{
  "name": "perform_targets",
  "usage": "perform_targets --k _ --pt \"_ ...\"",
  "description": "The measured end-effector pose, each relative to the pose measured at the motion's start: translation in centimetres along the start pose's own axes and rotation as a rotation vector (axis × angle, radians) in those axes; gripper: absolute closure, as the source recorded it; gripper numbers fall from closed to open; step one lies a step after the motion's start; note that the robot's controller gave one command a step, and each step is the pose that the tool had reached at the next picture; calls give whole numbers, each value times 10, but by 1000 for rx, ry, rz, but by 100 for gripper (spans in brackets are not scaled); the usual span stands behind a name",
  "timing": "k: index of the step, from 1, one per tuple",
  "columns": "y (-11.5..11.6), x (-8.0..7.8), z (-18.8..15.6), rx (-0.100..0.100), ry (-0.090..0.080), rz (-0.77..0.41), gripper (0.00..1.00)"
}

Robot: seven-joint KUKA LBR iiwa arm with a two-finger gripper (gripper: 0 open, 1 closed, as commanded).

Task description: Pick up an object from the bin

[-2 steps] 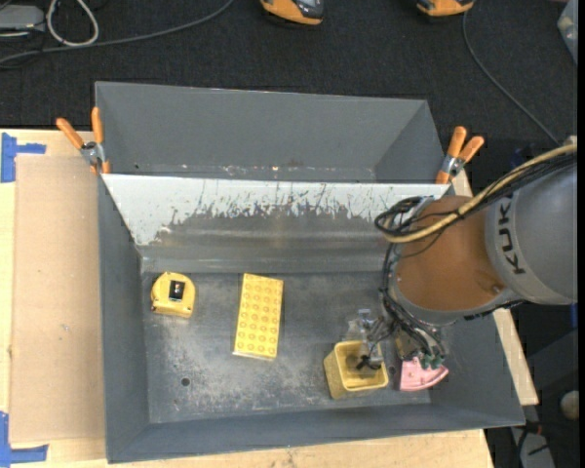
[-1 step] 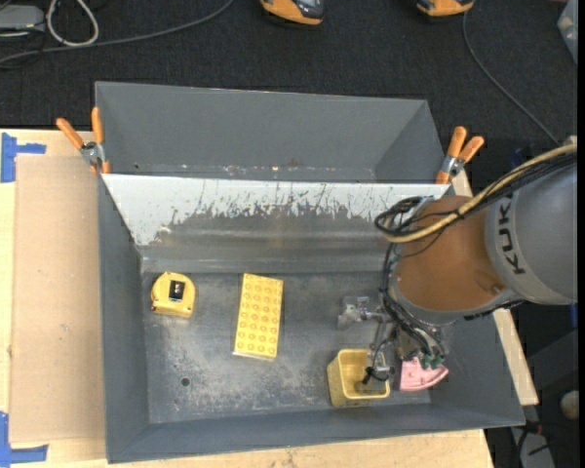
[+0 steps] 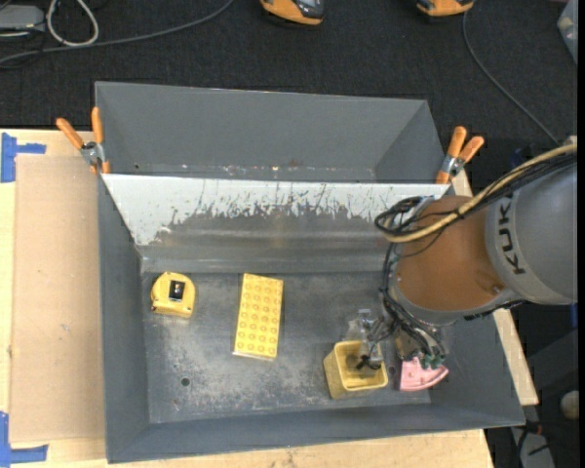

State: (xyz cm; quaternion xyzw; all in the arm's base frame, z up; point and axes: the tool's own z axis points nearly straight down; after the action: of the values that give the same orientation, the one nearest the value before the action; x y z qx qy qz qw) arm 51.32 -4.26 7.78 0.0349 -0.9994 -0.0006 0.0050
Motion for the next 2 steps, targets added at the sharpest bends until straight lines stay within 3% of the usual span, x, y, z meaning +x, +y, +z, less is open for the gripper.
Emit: perform_targets --k 1,2 --pt "0 0 0 0 0 0 100" --pt "-12 20 4 8 -34 -433 100"
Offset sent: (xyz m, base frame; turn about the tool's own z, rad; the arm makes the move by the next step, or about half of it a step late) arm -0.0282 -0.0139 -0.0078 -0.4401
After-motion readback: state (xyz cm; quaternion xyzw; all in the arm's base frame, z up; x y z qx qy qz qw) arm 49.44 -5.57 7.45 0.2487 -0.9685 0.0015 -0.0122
